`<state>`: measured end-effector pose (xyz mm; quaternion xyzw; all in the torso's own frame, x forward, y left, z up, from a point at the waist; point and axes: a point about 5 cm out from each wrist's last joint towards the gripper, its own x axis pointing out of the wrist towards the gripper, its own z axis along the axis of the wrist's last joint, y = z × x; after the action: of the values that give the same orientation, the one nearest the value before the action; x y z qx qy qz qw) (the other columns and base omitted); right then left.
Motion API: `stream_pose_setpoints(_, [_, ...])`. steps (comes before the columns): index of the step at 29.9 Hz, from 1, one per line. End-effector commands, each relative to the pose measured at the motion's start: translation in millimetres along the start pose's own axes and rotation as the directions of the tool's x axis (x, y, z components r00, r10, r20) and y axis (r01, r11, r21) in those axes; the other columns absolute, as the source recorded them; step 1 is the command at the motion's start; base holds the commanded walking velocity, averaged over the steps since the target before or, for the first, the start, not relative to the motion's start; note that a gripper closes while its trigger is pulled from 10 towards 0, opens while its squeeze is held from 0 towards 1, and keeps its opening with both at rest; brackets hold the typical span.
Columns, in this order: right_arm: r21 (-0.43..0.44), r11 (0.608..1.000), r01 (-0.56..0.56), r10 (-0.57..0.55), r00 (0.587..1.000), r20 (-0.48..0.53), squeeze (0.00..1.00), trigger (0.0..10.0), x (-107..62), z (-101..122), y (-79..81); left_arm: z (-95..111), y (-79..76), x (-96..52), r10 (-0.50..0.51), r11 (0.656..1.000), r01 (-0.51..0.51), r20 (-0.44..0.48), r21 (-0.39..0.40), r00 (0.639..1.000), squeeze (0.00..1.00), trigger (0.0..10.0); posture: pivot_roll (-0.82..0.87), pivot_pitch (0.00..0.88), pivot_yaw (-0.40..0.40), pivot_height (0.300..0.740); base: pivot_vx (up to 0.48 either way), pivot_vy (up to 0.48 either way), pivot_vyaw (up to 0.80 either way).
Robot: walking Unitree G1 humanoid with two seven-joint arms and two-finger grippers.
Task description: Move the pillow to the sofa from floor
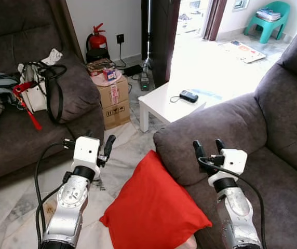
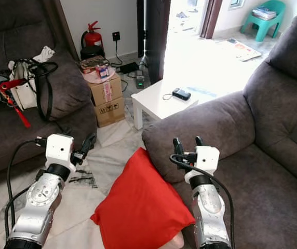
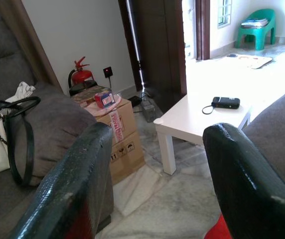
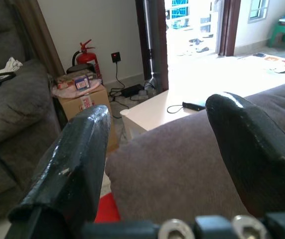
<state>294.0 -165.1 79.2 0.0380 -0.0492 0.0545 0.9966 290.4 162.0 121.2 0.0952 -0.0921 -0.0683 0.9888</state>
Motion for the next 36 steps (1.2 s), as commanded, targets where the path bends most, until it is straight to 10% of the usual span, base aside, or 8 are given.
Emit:
stream_pose_setpoints(1, [0.003, 1.0, 0.005, -0.005, 1.0, -0.01, 0.0, 10.0, 1.9, 0, -0.4, -1, 1.0, -0.9, 0.007, 1.0, -0.007, 0.004, -0.005, 1.0, 0.0, 10.0, 0.0, 0.05, -0.01, 0.74, 0.0, 0.0, 0.0])
stream_pose_setpoints(21, [0.028, 0.999, -0.022, 0.022, 1.0, -0.007, 0.0, 10.0, 7.6, 2, 12.2, -3, 0.5, 0.2, 0.002, 1.0, -0.002, -0.003, -0.01, 1.0, 0.0, 10.0, 0.0, 0.053, -0.008, 0.625, 0.0, 0.0, 0.0])
stream_pose_setpoints(36, [0.037, 0.999, -0.014, 0.015, 1.0, -0.015, 0.0, 10.0, 9.9, 2, 11.4, -4, 1.7, 2.0, 0.019, 0.999, -0.019, -0.009, -0.029, 1.0, 0.0, 10.0, 0.0, 0.069, -0.02, 0.625, 0.0, 0.0, 0.0])
